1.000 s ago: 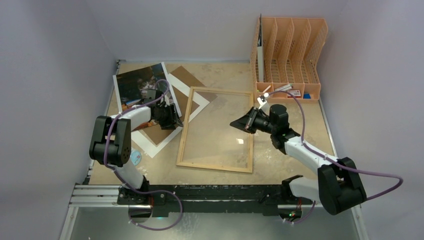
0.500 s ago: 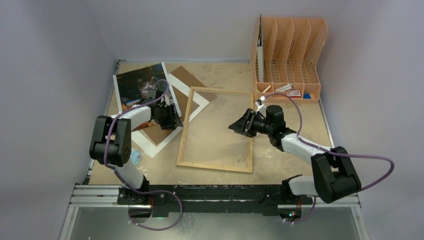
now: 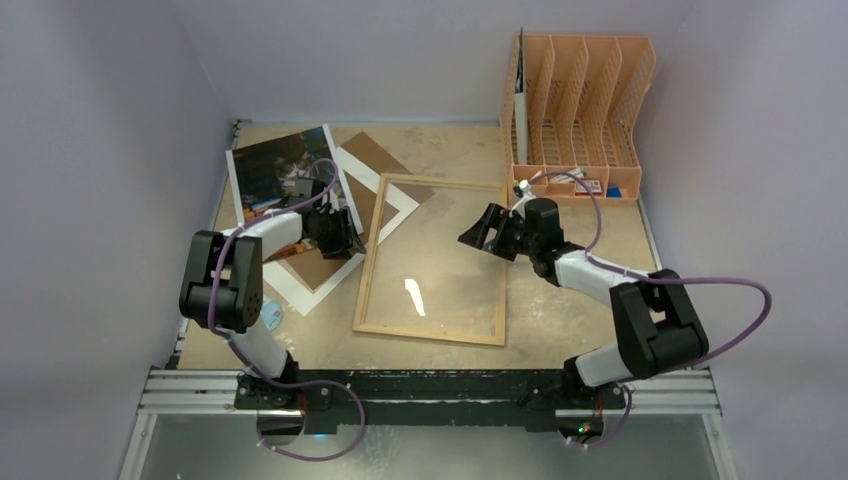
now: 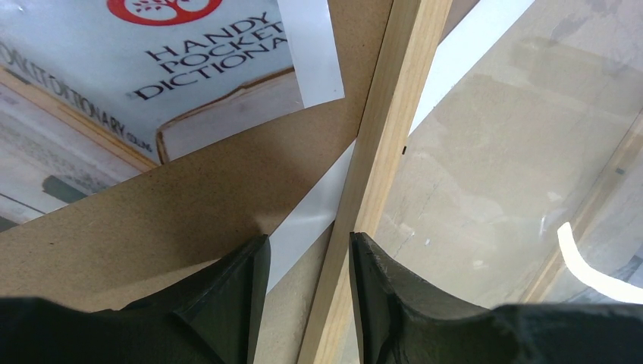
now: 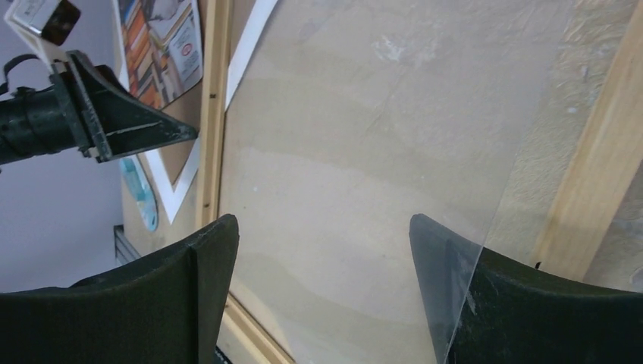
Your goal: Put the photo into the frame
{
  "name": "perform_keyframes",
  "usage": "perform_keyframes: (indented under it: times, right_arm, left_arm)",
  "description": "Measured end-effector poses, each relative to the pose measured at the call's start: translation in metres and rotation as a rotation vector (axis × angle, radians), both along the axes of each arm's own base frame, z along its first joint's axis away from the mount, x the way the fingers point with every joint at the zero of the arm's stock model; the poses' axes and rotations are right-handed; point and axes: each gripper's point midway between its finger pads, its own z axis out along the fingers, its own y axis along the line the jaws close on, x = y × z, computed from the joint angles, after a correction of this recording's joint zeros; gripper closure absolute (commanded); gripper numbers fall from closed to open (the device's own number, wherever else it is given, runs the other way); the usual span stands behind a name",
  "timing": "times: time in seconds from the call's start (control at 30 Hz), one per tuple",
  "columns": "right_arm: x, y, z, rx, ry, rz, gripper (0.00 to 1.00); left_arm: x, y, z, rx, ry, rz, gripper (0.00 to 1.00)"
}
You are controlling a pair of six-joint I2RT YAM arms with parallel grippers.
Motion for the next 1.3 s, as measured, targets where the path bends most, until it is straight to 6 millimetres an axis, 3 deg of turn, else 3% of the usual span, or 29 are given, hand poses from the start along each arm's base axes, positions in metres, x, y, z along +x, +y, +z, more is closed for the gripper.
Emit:
perform_keyframes:
  times: [0.13,0.23,0.37,0.47,0.63,1.0,1.3]
  right_arm:
    - [0.005,-0.004,-0.014,-0.028,0.027,-0.01,0.36]
    - [0.006,-0.009,-0.027,-0.038,0.064,-0.021,0.58]
    - [0.008,-0.012,-0.027,-0.012,0.067,-0.034,0.88]
    - [0.004,-0.011,-0.02,0.024,0.057,-0.029,1.0]
    - [-0.006,-0.002,0.0,0.102,0.023,0.022,1.0]
    - [-0.025,0.013,0.066,0.275,-0.05,0.11,1.0]
    - [-0.031,0.019,0.083,0.363,-0.004,0.106,1.0]
  left_arm:
    - [0.0,0.0,0.0,0.0,0.001,0.0,0.55]
    - [0.0,0.0,0.0,0.0,0.001,0.0,0.55]
    - [0.0,0.0,0.0,-0.003,0.001,-0.001,0.55]
    - [0.0,-0.002,0.001,-0.011,0.0,-0.005,0.54]
    - [0.002,-0.008,0.004,-0.047,-0.019,-0.023,0.55]
    - [0.007,-0.015,0.007,-0.074,-0.05,-0.033,0.57]
    - [0.009,-0.008,0.003,-0.034,-0.05,-0.012,0.6]
